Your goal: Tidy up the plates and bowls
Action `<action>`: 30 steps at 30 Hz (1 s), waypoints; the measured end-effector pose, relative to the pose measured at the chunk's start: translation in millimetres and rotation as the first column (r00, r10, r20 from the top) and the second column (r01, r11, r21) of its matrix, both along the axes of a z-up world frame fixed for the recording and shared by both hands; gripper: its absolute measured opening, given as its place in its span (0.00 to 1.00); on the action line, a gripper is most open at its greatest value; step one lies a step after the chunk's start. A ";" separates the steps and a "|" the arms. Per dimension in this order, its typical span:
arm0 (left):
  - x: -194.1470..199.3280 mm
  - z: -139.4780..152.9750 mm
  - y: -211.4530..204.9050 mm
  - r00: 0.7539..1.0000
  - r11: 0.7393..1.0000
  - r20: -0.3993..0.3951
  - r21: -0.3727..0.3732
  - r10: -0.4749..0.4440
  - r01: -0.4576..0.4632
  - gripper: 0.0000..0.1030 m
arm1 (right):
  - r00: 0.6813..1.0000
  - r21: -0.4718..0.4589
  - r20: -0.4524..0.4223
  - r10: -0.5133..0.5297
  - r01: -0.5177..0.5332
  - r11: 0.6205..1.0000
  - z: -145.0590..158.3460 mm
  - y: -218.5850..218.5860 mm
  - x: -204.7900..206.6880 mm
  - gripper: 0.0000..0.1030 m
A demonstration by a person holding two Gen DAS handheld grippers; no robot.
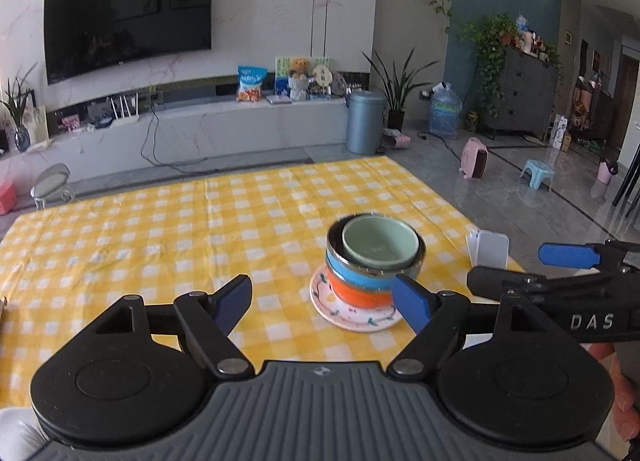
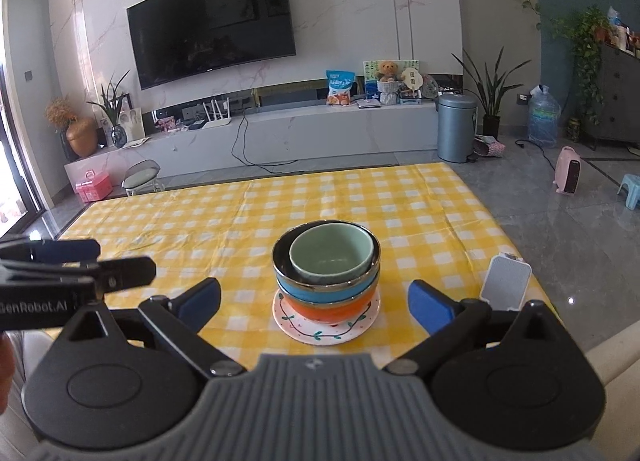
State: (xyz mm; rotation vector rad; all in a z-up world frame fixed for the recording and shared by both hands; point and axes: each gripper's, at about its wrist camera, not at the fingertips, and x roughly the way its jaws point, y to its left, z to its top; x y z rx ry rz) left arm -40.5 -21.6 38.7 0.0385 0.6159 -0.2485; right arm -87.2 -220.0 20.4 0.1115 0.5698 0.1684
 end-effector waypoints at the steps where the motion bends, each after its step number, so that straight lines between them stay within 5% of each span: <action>1: -1.1 -3.4 -0.8 1.000 1.000 -0.010 0.001 0.002 -0.002 0.91 | 1.000 0.003 -0.007 -0.007 0.007 1.000 -1.4 -0.8 -0.9 0.96; 8: -9.4 -26.1 -2.0 1.000 0.998 -0.010 0.060 0.024 -0.024 0.91 | 0.999 -0.051 -0.027 -0.036 0.035 0.998 -15.1 5.8 -9.6 0.96; 13: -7.0 -33.1 3.3 0.998 0.999 -0.042 0.030 0.045 -0.044 0.91 | 1.000 -0.148 0.000 -0.022 0.022 0.989 -22.9 18.9 -11.9 0.97; 30: 4.4 -58.1 18.8 0.991 0.993 -0.072 0.037 0.111 -0.109 0.91 | 0.996 -0.124 -0.056 -0.073 0.065 0.990 -47.4 18.3 7.7 0.97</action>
